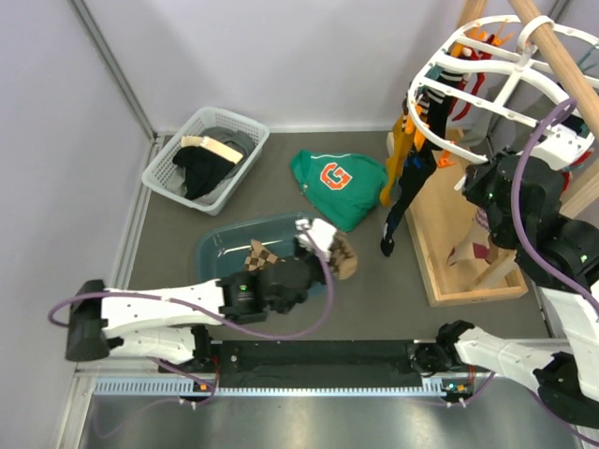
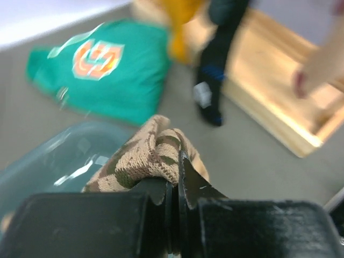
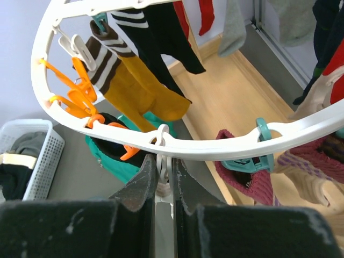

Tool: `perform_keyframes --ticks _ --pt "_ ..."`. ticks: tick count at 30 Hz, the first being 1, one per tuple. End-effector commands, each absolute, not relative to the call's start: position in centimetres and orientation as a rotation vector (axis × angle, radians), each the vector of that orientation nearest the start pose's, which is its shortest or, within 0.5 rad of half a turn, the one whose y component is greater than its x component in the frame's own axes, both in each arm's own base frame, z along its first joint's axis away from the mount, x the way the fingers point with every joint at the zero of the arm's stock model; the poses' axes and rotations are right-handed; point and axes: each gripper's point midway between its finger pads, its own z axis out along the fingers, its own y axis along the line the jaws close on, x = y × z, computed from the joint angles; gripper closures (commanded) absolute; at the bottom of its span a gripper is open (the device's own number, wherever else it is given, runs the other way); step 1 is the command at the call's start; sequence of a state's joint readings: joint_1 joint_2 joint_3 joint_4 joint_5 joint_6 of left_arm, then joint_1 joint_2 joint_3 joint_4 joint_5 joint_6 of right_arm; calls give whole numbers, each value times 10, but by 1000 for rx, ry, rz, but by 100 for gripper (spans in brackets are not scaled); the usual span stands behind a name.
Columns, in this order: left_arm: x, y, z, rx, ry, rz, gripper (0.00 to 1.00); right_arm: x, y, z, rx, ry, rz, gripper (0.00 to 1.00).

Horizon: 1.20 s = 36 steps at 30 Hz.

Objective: Remove the socks clipped to the hanger

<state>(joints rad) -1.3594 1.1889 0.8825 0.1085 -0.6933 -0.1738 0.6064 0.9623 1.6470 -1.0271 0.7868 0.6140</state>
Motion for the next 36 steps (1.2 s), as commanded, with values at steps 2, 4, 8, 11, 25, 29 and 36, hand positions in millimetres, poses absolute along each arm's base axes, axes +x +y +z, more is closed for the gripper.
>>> perform_keyframes --ticks 2,4,8,11,25,29,36 --pt "201 -267 198 240 1914 -449 100 231 39 431 456 1735 160 100" --pt "209 -239 164 182 1997 -367 93 228 38 431 454 1735 166 100" --pt "215 -219 135 109 2067 -321 65 224 37 431 450 1728 188 100" --pt "217 -222 157 108 2044 -341 33 224 37 430 442 1728 182 100" --pt "254 -369 263 549 1704 -579 2 223 51 432 393 1744 264 100" --pt "259 -422 271 627 1630 -696 3 220 50 433 397 1733 278 100" --pt "277 -497 229 712 1647 -752 4 215 45 435 401 1719 274 100"
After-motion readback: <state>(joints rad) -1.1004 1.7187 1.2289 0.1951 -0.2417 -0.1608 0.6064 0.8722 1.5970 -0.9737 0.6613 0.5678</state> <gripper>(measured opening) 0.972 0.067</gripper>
